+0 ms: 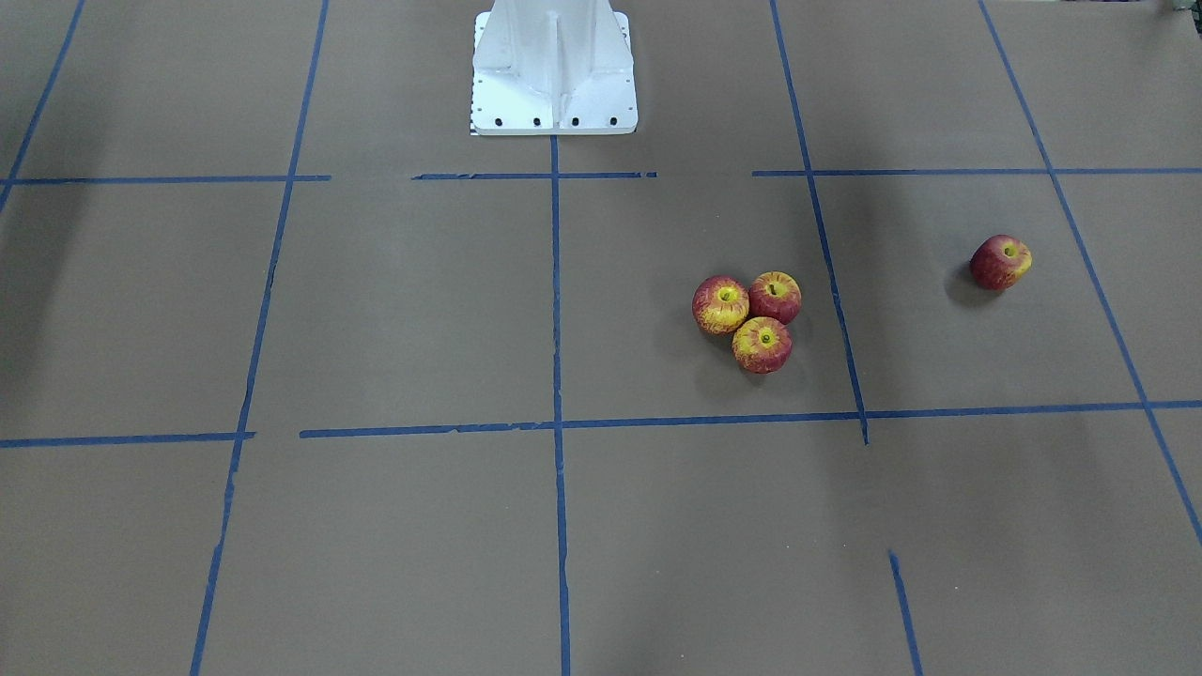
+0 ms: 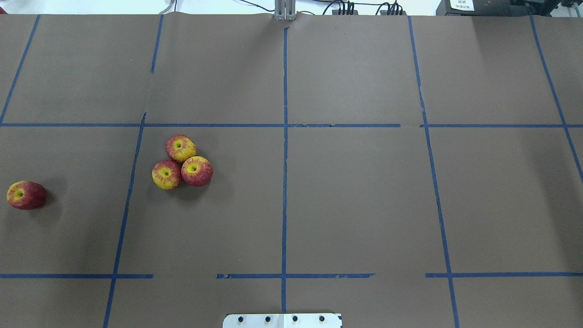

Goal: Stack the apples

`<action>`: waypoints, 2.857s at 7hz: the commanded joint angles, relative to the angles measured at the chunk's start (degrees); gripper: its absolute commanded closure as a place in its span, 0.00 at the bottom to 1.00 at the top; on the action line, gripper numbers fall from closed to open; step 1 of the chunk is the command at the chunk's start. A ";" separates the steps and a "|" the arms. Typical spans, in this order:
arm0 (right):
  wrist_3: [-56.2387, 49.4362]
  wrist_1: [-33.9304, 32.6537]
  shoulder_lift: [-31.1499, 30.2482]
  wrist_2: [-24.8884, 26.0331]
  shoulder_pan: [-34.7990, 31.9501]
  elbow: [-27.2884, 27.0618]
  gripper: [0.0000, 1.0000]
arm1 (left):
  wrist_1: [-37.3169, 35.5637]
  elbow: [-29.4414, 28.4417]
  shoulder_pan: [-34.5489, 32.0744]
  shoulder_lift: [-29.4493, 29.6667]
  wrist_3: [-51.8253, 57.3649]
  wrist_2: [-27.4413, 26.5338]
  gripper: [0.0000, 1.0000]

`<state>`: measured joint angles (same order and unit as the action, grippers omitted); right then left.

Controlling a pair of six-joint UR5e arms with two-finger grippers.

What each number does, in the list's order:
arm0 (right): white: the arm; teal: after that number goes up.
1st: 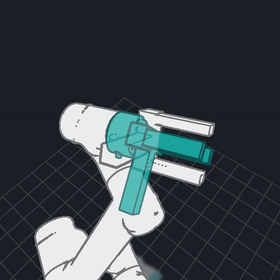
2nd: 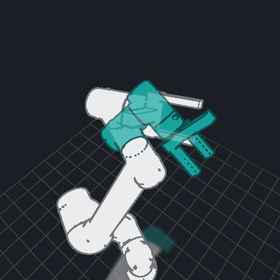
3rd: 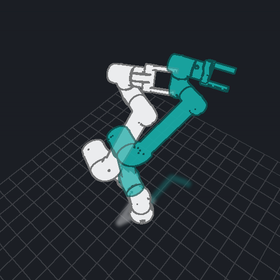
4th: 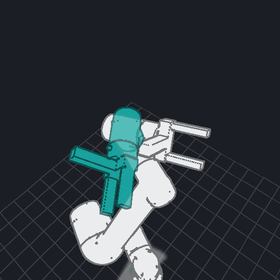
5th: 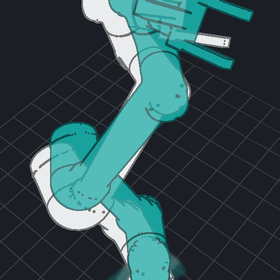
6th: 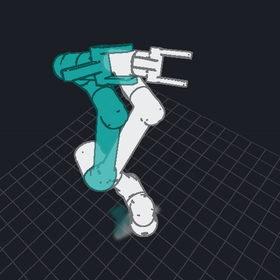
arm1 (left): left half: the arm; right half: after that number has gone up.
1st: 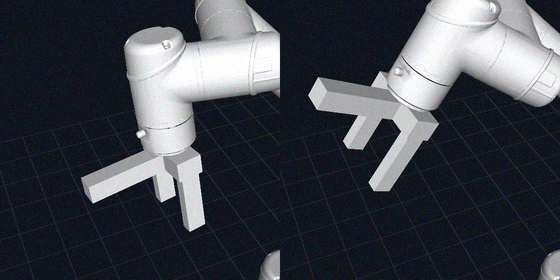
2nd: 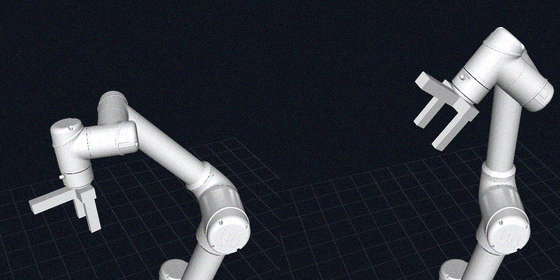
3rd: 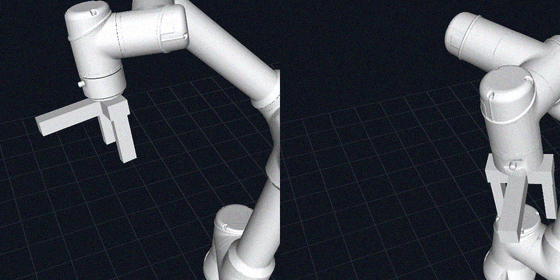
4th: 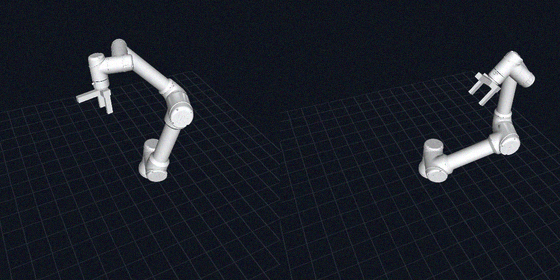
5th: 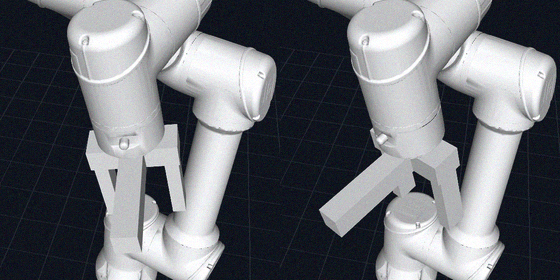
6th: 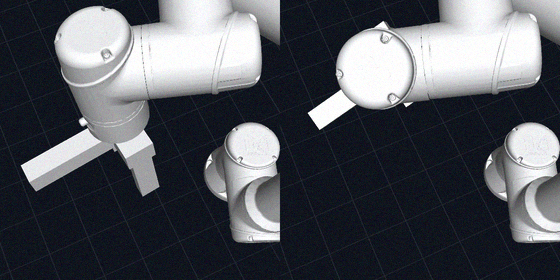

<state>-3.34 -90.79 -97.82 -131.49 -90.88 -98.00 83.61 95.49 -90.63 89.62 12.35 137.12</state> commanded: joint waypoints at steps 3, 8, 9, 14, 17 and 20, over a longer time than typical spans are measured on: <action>0.00 0.00 0.00 0.00 0.00 0.00 0.00 | -2.84 1.72 -0.69 0.73 -0.66 -0.89 0.00; 0.00 0.00 0.00 0.00 0.00 0.00 0.00 | 20.48 1.63 14.74 -2.25 -22.13 -1.33 0.00; 0.00 0.00 0.00 0.00 0.00 0.00 0.00 | 23.15 2.59 19.65 -2.69 -32.72 -1.77 0.00; 0.00 0.00 0.00 0.00 0.00 0.00 0.00 | 29.50 3.21 33.40 -6.82 -47.33 -9.15 0.00; 0.00 0.00 0.00 0.00 0.00 0.00 0.00 | 29.51 2.33 35.86 -6.83 -47.77 -9.07 0.00; 0.00 0.00 0.00 0.00 0.00 0.00 0.00 | 30.20 -0.04 37.89 -6.65 -47.59 -9.15 0.01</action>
<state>-3.34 -90.79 -97.82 -131.48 -90.88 -98.00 113.32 96.40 -53.18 82.87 -35.34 128.04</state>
